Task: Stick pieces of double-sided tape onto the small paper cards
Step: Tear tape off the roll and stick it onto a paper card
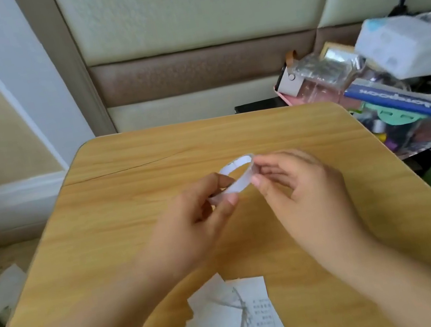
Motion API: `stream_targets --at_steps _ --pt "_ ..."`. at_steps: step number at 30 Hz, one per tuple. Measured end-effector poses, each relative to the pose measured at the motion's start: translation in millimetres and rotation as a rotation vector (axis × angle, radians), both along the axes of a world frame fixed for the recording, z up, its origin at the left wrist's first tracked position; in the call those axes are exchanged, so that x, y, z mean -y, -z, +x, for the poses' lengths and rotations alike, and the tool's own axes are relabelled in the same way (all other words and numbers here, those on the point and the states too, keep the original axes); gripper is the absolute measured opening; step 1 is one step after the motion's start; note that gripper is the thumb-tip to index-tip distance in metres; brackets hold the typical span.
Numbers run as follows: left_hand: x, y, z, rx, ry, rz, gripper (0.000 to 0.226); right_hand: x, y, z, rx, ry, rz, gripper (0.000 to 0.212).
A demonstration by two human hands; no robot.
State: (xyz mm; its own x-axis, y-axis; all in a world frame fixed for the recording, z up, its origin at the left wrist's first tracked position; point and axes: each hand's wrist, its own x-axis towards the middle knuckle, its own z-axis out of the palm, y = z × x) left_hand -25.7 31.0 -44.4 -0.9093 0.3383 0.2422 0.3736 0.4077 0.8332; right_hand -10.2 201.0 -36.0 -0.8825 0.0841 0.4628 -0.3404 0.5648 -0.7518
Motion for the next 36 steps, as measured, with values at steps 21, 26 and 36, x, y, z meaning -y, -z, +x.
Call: stream_targets --at_steps 21,26,36 --pt "4 -67 184 -0.013 -0.284 0.087 0.014 46 -54 171 -0.009 0.064 -0.157 0.018" --pt "14 -82 195 -0.025 -0.343 -0.01 0.015 54 -67 182 -0.062 0.065 -0.049 0.04" --pt "24 -94 201 0.049 -0.331 0.038 0.016 62 -73 187 -0.265 0.071 0.08 0.01"
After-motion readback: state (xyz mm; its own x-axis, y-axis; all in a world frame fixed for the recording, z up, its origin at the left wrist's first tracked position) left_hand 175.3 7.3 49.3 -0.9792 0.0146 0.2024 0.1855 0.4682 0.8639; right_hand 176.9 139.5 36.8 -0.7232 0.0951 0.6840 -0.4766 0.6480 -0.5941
